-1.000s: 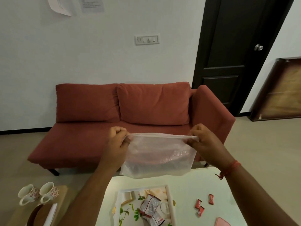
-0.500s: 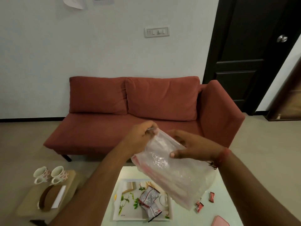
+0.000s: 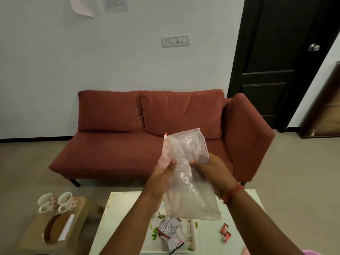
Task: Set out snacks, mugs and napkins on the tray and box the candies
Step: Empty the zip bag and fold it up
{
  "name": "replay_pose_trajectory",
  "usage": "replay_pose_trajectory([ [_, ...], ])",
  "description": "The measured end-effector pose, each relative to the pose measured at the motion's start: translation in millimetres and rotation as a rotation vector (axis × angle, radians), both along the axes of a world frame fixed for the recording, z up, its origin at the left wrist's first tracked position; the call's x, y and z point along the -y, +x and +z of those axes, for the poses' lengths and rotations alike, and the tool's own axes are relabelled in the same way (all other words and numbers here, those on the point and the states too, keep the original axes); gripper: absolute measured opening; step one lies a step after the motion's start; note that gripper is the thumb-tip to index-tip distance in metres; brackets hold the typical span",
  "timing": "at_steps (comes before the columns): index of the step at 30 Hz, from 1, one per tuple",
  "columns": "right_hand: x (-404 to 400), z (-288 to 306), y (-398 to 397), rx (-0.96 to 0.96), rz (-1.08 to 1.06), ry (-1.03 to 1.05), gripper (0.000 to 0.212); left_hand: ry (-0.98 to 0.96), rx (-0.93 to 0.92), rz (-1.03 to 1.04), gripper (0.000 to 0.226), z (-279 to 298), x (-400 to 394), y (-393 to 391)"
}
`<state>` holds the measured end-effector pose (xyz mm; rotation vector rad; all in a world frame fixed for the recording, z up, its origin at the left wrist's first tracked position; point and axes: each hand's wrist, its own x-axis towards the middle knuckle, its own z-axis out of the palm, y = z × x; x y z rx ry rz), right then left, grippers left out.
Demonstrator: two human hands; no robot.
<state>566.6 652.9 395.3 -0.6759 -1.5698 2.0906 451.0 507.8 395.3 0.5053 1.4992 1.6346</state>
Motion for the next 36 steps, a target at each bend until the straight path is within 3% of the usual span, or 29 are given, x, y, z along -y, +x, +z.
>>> replay_pose_trajectory([
  [2,6,-1,-2,-0.036,-0.01,-0.066,0.021,-0.011,0.036,0.033,0.038,4,0,-4],
  [5,9,-3,-1,-0.027,-0.054,-0.059,0.022,-0.064,-0.068,0.13,0.006,6,3,-15],
  [8,13,-1,-3,0.08,-0.096,0.07,0.017,-0.03,-0.084,0.12,0.028,9,10,-27],
  [10,16,3,-1,0.108,-0.025,0.074,0.019,-0.02,-0.065,0.089,0.022,10,15,-33],
  [12,21,11,2,0.094,0.137,0.029,0.035,0.0,-0.05,0.044,0.013,13,23,-41],
  [14,23,19,2,0.083,0.221,0.041,0.047,0.044,-0.022,-0.125,0.028,17,31,-51],
  [17,28,27,-4,0.045,0.149,0.043,0.042,0.043,-0.041,-0.394,0.054,26,43,-64],
  [22,41,30,-16,0.024,-0.002,0.113,0.024,0.081,-0.059,-0.321,0.049,31,45,-84],
  [26,57,34,-28,-0.111,-0.017,0.107,0.035,0.202,0.018,-0.28,0.051,29,46,-96],
  [32,64,23,-43,-0.231,-0.081,0.089,0.018,0.274,0.226,-0.191,0.024,14,44,-118],
  [34,61,20,-39,-0.17,-0.074,0.047,0.023,0.26,0.139,-0.25,0.022,13,44,-122],
  [36,55,20,-30,-0.124,-0.046,0.013,0.028,0.277,-0.14,-0.292,0.05,12,47,-127],
])
